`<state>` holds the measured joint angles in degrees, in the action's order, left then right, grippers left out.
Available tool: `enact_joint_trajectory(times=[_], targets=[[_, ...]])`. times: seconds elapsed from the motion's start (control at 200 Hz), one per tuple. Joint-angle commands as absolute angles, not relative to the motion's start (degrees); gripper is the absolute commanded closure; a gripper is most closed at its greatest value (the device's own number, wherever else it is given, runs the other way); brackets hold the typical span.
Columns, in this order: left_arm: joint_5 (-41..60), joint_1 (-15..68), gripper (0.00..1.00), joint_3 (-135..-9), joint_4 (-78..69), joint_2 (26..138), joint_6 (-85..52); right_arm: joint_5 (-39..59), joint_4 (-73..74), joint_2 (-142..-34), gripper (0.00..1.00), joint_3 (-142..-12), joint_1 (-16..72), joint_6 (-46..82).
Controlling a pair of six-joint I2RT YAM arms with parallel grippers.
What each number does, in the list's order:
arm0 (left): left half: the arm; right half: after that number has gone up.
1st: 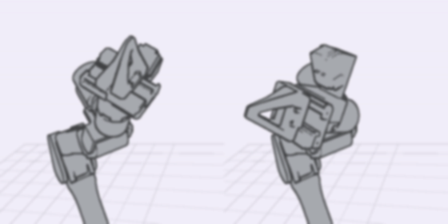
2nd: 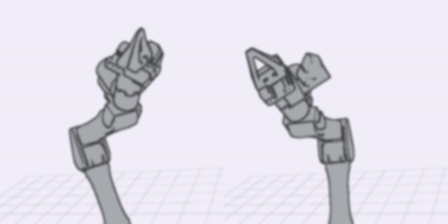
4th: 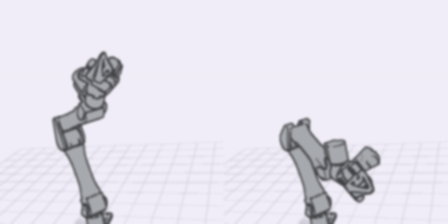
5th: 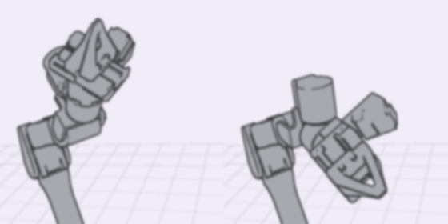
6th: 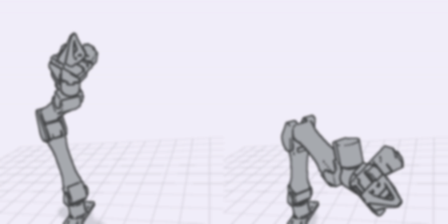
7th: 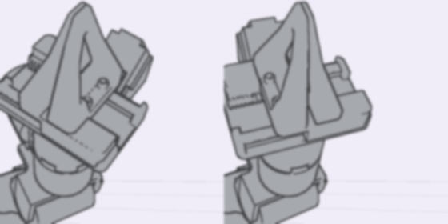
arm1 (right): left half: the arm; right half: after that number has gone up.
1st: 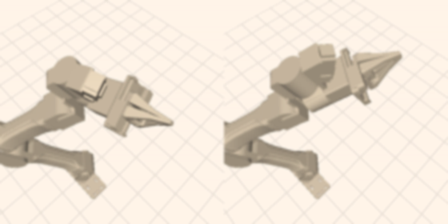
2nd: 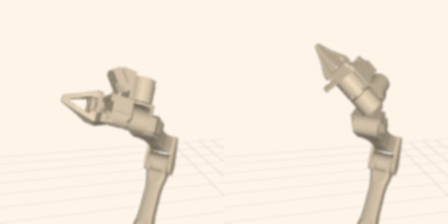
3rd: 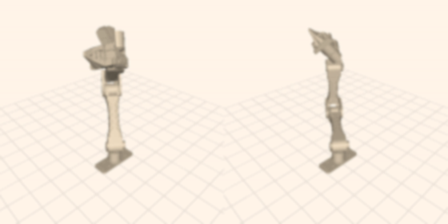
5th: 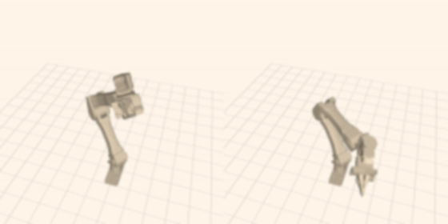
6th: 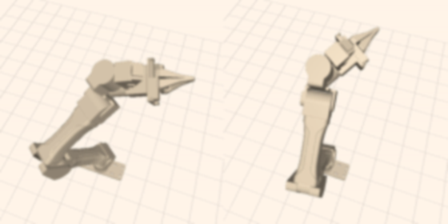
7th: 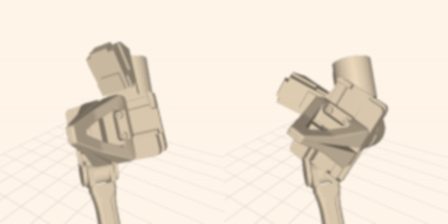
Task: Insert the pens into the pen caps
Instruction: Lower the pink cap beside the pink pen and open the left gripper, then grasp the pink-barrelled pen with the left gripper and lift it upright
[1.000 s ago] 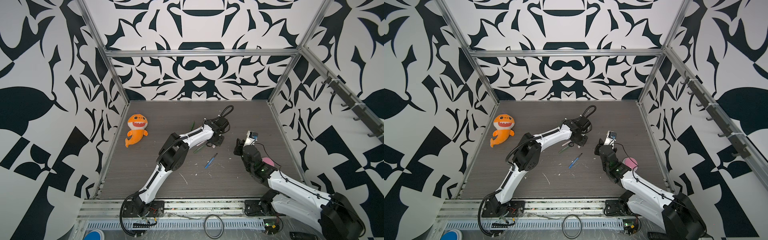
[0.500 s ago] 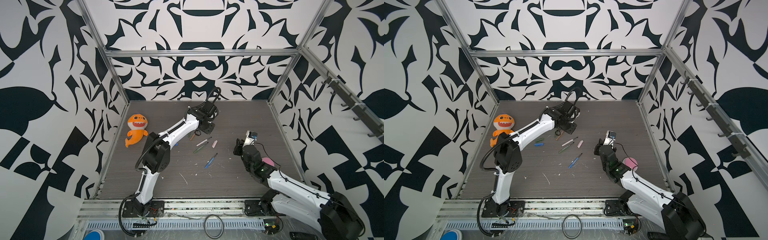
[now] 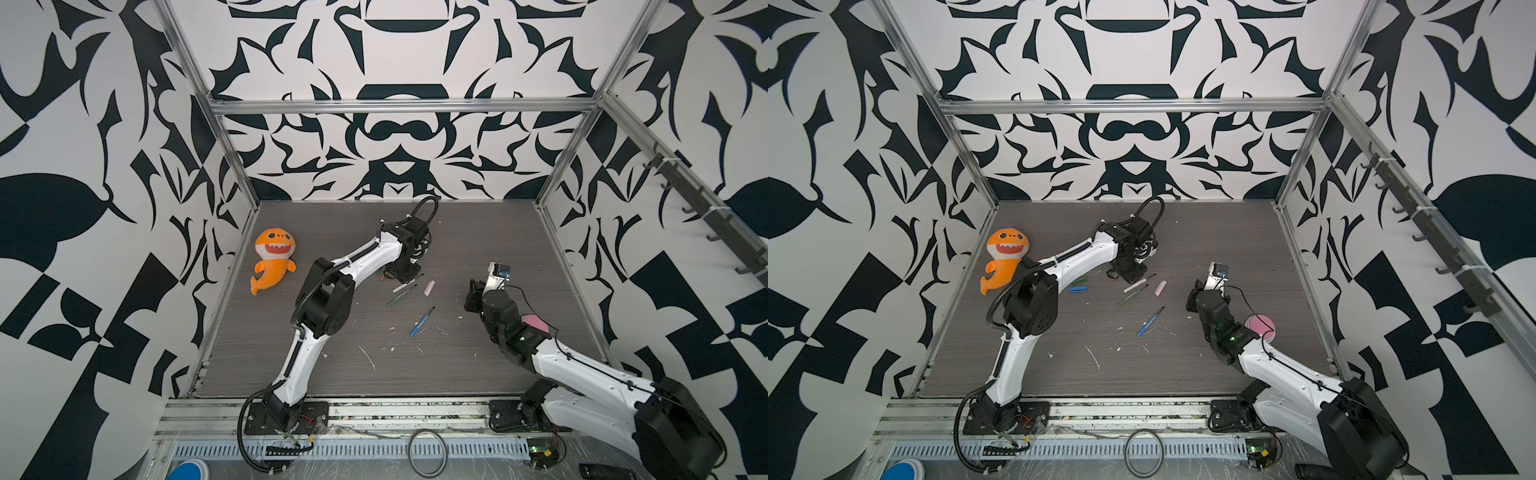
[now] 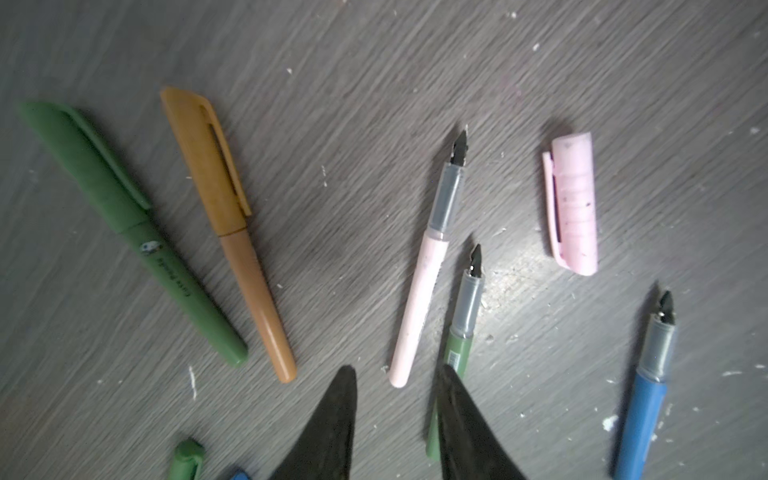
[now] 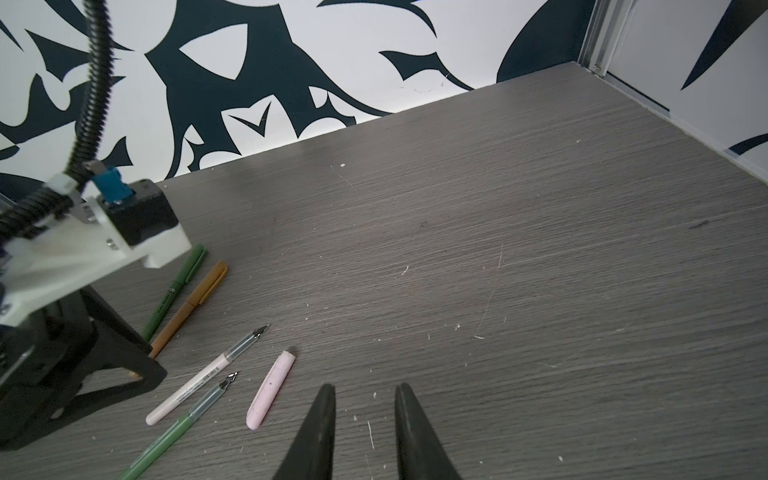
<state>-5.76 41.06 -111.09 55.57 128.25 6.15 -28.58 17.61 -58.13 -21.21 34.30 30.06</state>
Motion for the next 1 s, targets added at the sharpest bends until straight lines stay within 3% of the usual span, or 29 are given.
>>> enact_joint_trajectory(times=[0.0,0.995], targets=[[-4.49,40.82,0.64,-111.67,58.78,129.77,7.55,-28.54,18.9,-58.19,0.71,-23.29,34.19,29.71],[-3.45,40.36,0.73,-107.97,57.04,133.51,7.07,-28.57,18.89,-58.97,0.71,-23.55,34.2,29.53]])
